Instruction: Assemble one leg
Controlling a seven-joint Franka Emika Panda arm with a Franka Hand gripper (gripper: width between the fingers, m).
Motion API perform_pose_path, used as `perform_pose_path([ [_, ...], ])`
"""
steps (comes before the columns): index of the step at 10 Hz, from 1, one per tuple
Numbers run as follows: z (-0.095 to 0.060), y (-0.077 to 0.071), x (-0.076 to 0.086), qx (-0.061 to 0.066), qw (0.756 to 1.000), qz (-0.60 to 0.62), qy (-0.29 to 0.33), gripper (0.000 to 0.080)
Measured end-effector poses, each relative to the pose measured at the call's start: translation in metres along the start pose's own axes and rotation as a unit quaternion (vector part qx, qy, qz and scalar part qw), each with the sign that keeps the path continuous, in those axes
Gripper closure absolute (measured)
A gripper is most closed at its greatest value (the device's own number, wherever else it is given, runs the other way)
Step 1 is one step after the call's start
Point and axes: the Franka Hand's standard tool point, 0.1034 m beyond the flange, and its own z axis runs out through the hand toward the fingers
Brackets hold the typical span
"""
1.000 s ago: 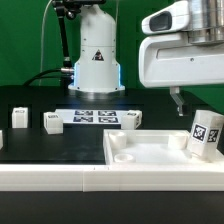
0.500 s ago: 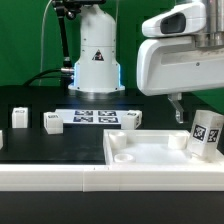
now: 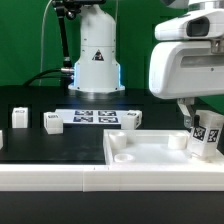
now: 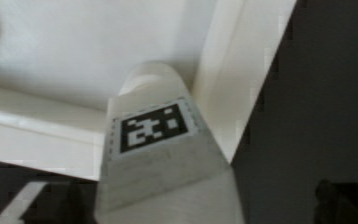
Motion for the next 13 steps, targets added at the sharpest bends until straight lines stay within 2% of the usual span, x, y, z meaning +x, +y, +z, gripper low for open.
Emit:
perform_pose_path([
  [1,0.0,0.0,0.0,0.0,1.0,0.0,0.0,0.016],
  [2,0.0,0.0,0.0,0.0,1.0,0.0,0.0,0.0318],
  [3,0.0,0.001,0.0,-0.001,1.0,0.001,0.0,0.0318],
  [4,-0.001,0.003,0.001,-0.002,1.0,0.002,0.001,0.0492],
  [9,-0.002,0.006,0.002,-0.003,1.0,0.011,0.002,0.0491],
  [10,-0.002,0.008,0.002,0.002,0.999,0.039,0.005,0.0492],
  [11,-0.002,0.014,0.004,0.014,0.996,0.092,0.016,0.0493],
  [13,-0.001,0.017,0.006,0.017,0.987,0.155,0.03,0.0493],
])
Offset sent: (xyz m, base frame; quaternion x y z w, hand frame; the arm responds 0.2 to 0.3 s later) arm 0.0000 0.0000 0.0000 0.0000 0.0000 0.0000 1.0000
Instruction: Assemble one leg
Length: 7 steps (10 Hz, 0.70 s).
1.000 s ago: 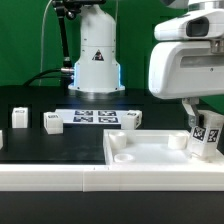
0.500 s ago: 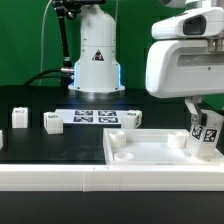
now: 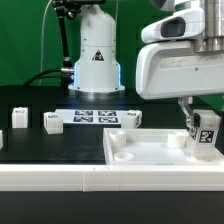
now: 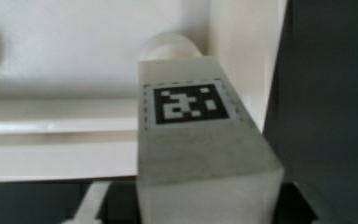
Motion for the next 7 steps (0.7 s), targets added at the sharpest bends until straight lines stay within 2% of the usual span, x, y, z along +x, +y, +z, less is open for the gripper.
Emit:
perform_pose_path([
  [3,-0.0002,0.0042,0.0005,-0.001,0.994,0.113,0.001,0.0493],
  [5,-0.0006,0.0069,-0.0022,-0.004,0.979,0.203,0.004,0.0493],
  [7,-0.0007,0.01,-0.0027,0.0,0.963,0.271,0.016,0.0493],
])
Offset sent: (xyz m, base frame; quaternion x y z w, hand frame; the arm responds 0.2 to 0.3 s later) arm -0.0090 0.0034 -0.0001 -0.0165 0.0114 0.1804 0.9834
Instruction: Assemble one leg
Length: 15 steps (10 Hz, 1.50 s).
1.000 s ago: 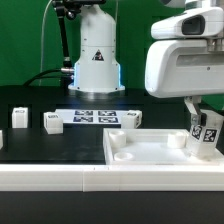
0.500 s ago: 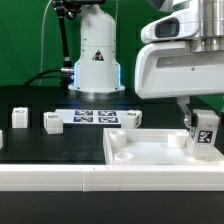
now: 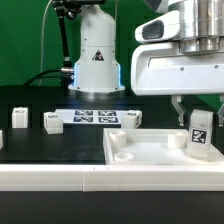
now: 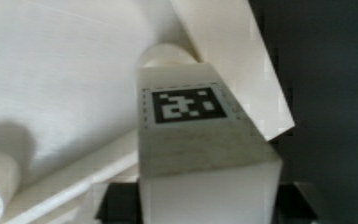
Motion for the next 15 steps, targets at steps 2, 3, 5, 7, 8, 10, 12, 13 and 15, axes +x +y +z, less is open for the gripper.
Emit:
perform_pose_path([
  [2,0.0,0.002,0.002,0.01,0.996,0.091,0.01,0.0493],
  [3,0.0,0.003,0.002,0.01,0.991,0.131,0.011,0.0493],
  [5,0.0,0.005,0.0,0.009,0.973,0.23,0.014,0.0493],
  [7,0.0,0.006,-0.001,0.008,0.951,0.308,0.01,0.0493],
  [8,0.0,0.007,-0.002,0.008,0.936,0.353,0.006,0.0492],
  [10,0.0,0.008,-0.002,0.01,0.923,0.385,-0.002,0.0492],
  [12,0.001,0.008,-0.003,0.01,0.929,0.371,-0.002,0.0324],
  [13,0.004,0.009,-0.004,0.009,0.945,0.328,-0.003,0.0194],
  [15,0.006,0.005,-0.011,0.005,0.959,0.284,-0.007,0.0157],
])
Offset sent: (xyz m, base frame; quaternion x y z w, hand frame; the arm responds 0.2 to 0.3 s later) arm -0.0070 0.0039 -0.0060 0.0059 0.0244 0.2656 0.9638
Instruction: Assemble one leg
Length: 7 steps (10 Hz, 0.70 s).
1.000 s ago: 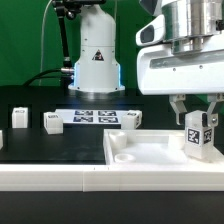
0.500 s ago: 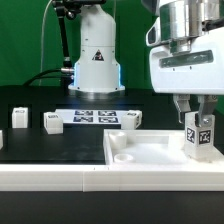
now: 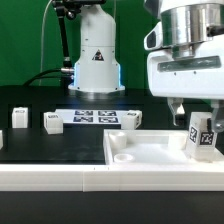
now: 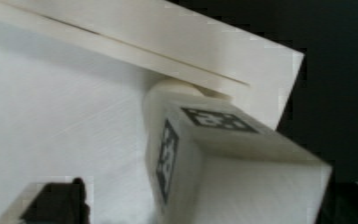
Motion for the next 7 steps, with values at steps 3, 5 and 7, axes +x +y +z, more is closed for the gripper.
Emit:
perform_pose_path([
  [3,-0.0012,-0.0033,-0.0028,-0.008,0.987,-0.159,-0.01,0.015],
  [5,-0.0014,-0.0067,-0.0025,-0.012,0.96,-0.278,-0.017,0.015],
  [7,0.0013,-0.0103,-0.005,-0.026,0.925,-0.378,-0.021,0.015],
])
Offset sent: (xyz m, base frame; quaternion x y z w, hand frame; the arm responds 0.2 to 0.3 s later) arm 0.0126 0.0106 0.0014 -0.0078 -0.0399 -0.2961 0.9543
